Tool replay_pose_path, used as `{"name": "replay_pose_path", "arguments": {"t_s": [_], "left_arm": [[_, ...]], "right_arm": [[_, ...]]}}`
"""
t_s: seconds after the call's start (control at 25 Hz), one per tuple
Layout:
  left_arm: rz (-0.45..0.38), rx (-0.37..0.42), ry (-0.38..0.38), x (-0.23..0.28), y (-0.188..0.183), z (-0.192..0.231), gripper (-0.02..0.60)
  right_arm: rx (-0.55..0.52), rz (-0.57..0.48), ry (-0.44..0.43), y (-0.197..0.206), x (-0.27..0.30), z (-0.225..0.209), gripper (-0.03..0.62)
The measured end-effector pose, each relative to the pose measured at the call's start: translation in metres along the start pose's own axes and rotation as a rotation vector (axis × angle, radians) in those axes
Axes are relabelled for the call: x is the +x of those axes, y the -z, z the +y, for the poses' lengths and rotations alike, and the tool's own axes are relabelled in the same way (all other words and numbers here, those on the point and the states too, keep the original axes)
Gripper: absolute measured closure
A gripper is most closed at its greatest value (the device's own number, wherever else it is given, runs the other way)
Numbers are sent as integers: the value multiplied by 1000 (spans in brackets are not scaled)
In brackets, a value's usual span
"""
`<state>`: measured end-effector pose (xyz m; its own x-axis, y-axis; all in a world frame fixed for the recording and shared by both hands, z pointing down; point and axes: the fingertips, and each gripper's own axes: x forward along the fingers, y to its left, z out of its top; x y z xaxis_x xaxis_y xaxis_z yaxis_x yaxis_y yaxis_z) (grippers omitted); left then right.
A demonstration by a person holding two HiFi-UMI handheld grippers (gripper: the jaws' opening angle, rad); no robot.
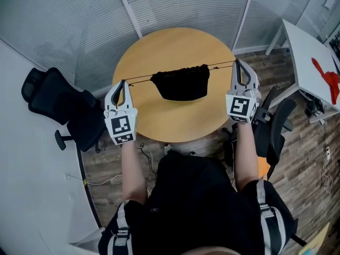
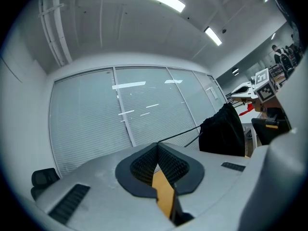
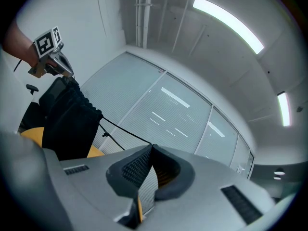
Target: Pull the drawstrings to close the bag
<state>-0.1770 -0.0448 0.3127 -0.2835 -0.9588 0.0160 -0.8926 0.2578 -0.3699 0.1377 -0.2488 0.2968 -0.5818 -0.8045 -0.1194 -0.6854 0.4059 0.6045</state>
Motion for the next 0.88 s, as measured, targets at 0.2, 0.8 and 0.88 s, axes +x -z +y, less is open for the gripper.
{"name": "replay_pose_path", "arguments": {"t_s": [0.2, 0.8, 0.88], "left_arm": [[11, -23, -9, 1, 6, 2, 568], [19, -96, -58, 7, 23, 21, 568], [21, -93, -59, 9, 23, 23, 568]], "right_arm": [[5, 8, 20, 4, 0, -3, 537], [51, 6, 40, 11, 14, 0, 537], [57, 6, 41, 11, 16, -1, 537]]}}
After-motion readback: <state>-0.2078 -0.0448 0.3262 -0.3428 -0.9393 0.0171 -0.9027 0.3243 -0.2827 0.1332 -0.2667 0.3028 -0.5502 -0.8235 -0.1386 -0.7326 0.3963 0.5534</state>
